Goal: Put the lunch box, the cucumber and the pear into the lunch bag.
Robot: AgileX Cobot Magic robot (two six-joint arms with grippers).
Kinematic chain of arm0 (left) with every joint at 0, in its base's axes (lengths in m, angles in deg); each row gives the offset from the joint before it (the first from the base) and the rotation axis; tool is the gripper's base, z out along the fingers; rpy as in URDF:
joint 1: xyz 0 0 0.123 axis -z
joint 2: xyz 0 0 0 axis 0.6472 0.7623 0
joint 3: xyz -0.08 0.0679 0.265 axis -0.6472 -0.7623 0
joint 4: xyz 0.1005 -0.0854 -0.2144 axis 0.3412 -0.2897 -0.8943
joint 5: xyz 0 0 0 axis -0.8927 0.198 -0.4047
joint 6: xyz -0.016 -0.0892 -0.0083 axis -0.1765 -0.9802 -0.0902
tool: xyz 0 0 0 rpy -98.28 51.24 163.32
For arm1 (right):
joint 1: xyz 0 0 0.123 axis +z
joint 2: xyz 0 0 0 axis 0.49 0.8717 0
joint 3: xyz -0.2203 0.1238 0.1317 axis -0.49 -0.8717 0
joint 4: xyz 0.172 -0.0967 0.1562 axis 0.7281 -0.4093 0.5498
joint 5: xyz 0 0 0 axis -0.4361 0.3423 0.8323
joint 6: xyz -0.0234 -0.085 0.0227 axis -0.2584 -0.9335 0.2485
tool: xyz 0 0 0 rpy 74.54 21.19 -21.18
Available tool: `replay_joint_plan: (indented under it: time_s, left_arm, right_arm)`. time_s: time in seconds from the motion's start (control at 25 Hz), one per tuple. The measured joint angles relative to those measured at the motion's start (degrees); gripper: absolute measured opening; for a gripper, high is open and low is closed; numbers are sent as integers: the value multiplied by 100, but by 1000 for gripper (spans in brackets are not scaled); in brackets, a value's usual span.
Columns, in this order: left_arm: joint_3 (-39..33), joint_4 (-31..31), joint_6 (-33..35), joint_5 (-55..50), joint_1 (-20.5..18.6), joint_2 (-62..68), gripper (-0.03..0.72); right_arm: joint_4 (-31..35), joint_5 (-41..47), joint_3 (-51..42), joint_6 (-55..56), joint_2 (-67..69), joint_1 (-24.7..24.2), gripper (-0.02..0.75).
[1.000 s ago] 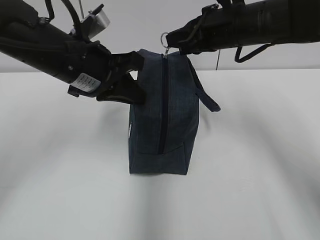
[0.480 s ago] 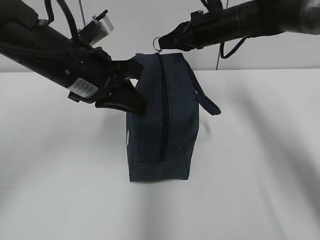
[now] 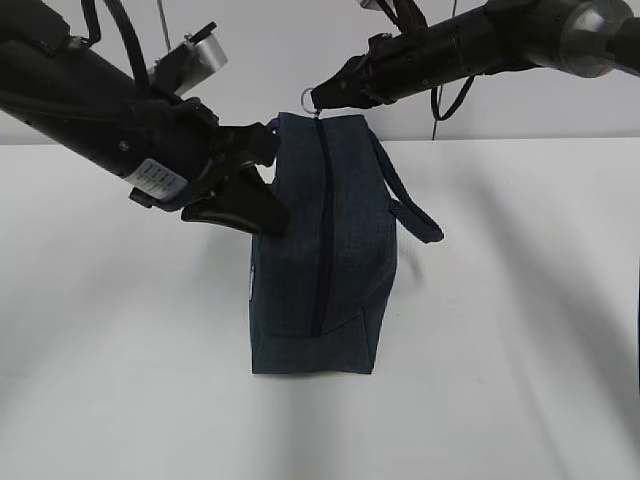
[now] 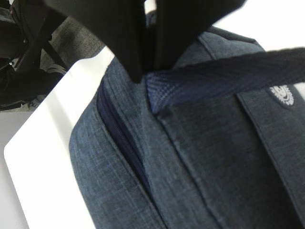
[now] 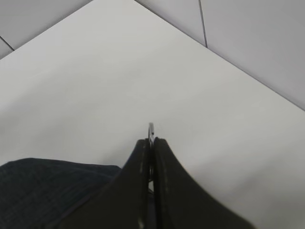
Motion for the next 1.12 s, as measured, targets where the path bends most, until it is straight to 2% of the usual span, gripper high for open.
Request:
replay_joint_plan:
  time_s: [0.08, 0.12, 0.32, 0.4, 0.56, 0.72, 0.84, 0.96, 1.12]
  left_arm:
    - [0, 45, -106, -83, -6, 0, 64]
    - [0, 60, -126, -238, -11, -6, 118]
    - [0, 123, -151, -897, -11, -146, 490]
    - [0, 144, -210, -1001, -17, -270, 557]
    - [0, 270, -688, -1229, -204, -671, 587]
    - [107, 311, -1429, -1250, -579, -1223, 587]
    - [404, 311, -1719, -1031, -676, -1411, 568]
    - [822, 403, -2001, -767, -683, -1193, 527]
    - [1529, 541, -2150, -674, -689, -182, 505]
  right_arm:
    - [-9, 9, 5, -2, 0, 0, -16]
    - [-22, 9, 5, -2, 0, 0, -16]
    - [-45, -70, 14, -25, 5, -23, -16]
    - [-59, -70, 14, -25, 5, -23, -16]
    - [-59, -21, 14, -36, 5, -23, -16]
    - [-87, 18, 14, -36, 5, -23, -16]
    - [-100, 42, 14, -36, 5, -23, -16]
    - [-100, 50, 14, -36, 5, -23, -16]
    - [-100, 77, 14, -36, 5, -23, -16]
